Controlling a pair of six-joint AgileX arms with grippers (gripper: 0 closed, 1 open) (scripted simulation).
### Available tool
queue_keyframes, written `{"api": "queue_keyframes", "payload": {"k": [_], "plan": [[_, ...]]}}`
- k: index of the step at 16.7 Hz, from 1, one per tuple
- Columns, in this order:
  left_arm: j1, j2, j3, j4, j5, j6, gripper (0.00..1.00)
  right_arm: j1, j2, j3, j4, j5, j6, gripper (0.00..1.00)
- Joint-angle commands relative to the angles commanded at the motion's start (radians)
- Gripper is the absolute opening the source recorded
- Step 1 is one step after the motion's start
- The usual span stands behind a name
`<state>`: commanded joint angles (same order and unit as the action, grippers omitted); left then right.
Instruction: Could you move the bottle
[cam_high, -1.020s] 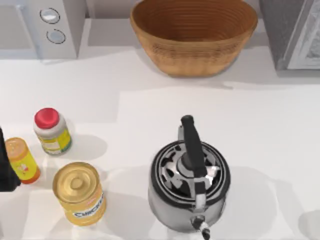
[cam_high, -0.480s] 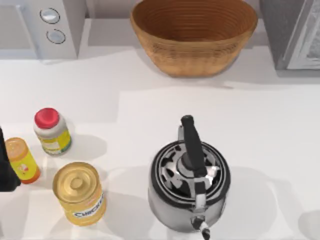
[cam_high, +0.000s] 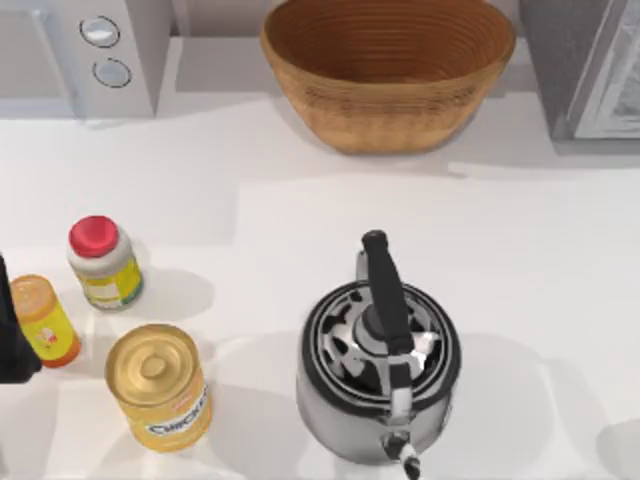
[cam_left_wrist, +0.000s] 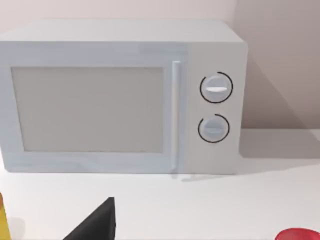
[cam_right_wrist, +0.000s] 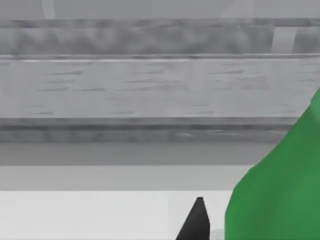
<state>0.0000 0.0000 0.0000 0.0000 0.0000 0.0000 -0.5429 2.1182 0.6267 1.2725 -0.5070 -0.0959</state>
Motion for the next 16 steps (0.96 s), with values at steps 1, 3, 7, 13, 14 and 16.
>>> {"api": "queue_keyframes", "payload": {"k": [1, 3, 7, 13, 14, 16], "plan": [[0.000, 0.000, 0.000, 0.000, 0.000, 0.000, 1.00, 0.000, 0.000, 0.000, 0.000, 0.000, 0.000, 0.30], [0.000, 0.000, 0.000, 0.000, 0.000, 0.000, 1.00, 0.000, 0.000, 0.000, 0.000, 0.000, 0.000, 0.45], [0.000, 0.000, 0.000, 0.000, 0.000, 0.000, 1.00, 0.000, 0.000, 0.000, 0.000, 0.000, 0.000, 0.75], [0.000, 0.000, 0.000, 0.000, 0.000, 0.000, 1.00, 0.000, 0.000, 0.000, 0.000, 0.000, 0.000, 1.00], [0.000, 0.000, 0.000, 0.000, 0.000, 0.000, 1.00, 0.000, 0.000, 0.000, 0.000, 0.000, 0.000, 1.00], [0.000, 0.000, 0.000, 0.000, 0.000, 0.000, 1.00, 0.000, 0.000, 0.000, 0.000, 0.000, 0.000, 1.00]]}}
